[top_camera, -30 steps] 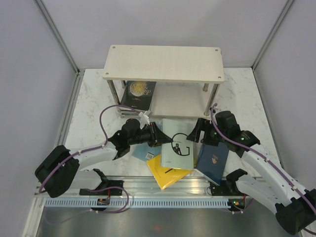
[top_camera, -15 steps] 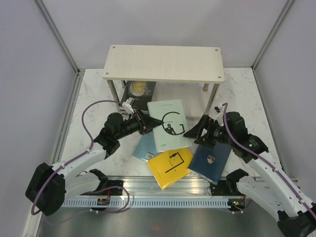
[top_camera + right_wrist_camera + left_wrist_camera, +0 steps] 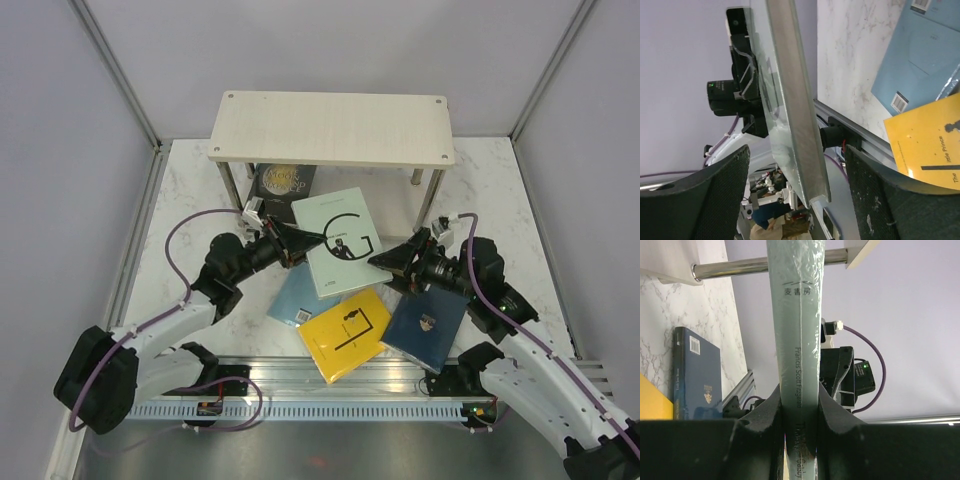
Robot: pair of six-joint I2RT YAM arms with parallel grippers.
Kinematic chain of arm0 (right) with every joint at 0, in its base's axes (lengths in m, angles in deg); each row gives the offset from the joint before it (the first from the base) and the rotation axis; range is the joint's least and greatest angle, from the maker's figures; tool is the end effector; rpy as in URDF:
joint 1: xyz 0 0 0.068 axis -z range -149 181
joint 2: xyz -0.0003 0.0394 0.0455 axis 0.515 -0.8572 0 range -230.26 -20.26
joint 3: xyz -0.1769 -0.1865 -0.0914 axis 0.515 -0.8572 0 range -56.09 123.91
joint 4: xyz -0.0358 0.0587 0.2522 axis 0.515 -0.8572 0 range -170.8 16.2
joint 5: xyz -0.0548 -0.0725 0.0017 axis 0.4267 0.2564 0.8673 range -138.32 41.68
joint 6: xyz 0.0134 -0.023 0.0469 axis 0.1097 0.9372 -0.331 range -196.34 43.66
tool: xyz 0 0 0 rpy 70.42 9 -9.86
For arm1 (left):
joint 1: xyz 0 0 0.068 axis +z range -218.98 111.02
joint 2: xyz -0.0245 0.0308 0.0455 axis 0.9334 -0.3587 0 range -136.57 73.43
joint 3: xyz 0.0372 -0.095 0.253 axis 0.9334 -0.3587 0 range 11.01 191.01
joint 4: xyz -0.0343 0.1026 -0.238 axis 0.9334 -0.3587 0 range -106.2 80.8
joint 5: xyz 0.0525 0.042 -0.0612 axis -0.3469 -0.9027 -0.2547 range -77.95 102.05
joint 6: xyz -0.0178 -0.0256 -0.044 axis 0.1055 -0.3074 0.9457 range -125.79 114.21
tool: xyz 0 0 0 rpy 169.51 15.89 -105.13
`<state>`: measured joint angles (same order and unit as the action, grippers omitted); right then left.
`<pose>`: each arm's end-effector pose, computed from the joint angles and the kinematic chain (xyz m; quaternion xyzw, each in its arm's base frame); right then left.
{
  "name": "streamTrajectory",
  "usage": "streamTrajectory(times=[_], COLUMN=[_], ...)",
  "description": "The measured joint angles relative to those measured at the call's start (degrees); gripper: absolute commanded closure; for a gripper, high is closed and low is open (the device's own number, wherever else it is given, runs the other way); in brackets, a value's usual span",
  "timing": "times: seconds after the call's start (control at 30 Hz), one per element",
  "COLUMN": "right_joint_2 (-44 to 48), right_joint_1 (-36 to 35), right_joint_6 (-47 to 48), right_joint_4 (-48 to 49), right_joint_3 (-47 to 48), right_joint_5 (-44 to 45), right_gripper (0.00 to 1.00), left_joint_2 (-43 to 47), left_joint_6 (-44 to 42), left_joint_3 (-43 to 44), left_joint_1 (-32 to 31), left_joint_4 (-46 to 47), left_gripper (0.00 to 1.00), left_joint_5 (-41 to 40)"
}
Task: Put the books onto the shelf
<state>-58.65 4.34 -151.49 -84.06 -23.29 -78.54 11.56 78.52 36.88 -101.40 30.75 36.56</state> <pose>0.1381 0.0894 0.2847 0.1731 0.7669 0.5828 0.2056 0.1905 -0.1385 0.2582 -0.1522 0.6675 -0.6842 0.2513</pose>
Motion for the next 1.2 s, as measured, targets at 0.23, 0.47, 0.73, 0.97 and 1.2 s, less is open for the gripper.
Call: streamTrajectory(times=[0.23,0.47,0.73,0.97,1.2], right_joint_2=[0.09,-1.11,-0.85,-0.81,-5.29], right_joint_1=[0.02,-0.11,-0.11,-0.48,2.32], right_joint_6=[-4.72,-7.56,-9.11,-9.14,-7.48], right_joint_4=[7.3,11.74,13.51,12.92,12.68], right_joint_3=[-1.92,-3.98,-4.33,-4.44,-2.93], right_joint_5=[0.07,0.04,1.07,2.03,1.84], right_gripper=[0.56,0.78,1.0,1.0,1.0], left_joint_2=[-1.57,-3.89,-7.96,-3.82,8.63], left_joint_6=[2.16,3.26,3.48,-6.73,-19.65], left_joint_3=[0.0,0.28,5.16,14.27,19.04], left_joint_1=[0.17,0.2,0.72,3.39,8.96], left_joint_4=[1.51,3.89,0.92,-20.87,-44.39], left_gripper=[0.98,0.98,0.51,0.17,0.11], left_joint_5=[-0.04,-0.17,1.27,5.66,5.62])
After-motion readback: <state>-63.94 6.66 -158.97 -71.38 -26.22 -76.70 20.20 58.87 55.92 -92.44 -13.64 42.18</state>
